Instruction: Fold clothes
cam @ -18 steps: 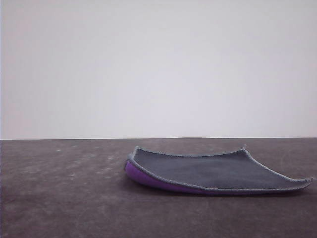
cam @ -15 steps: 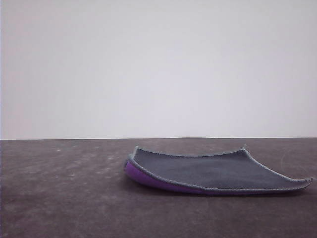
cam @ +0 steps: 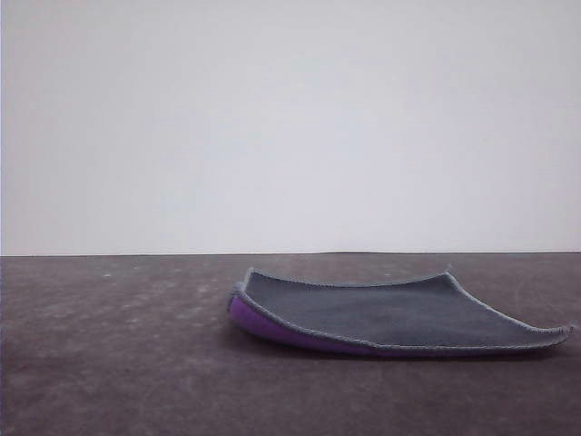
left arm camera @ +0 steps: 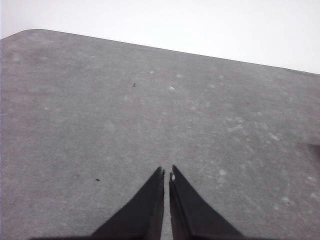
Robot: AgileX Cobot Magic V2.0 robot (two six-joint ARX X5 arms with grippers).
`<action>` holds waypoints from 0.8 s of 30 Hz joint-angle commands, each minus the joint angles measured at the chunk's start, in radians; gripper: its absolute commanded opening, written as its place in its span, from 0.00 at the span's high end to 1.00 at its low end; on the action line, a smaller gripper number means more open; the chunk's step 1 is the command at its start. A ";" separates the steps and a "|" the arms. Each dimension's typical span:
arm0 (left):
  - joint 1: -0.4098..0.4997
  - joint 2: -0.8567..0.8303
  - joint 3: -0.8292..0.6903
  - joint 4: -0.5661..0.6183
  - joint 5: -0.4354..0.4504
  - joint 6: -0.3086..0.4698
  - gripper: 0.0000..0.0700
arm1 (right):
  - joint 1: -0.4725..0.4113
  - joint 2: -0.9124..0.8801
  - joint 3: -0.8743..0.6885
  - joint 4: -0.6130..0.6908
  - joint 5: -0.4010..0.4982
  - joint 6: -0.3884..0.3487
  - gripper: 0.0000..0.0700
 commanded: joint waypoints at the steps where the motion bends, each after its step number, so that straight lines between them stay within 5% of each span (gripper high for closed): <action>1: 0.001 -0.002 -0.019 -0.005 0.000 -0.003 1.00 | -0.001 -0.001 -0.004 0.013 0.004 0.007 0.99; 19: 0.000 -0.002 -0.019 -0.004 0.001 -0.005 1.00 | -0.001 -0.001 -0.004 0.013 0.003 0.014 0.99; 24: 0.000 -0.001 0.000 -0.005 0.004 -0.088 1.00 | -0.001 -0.001 0.002 0.030 -0.011 0.096 0.99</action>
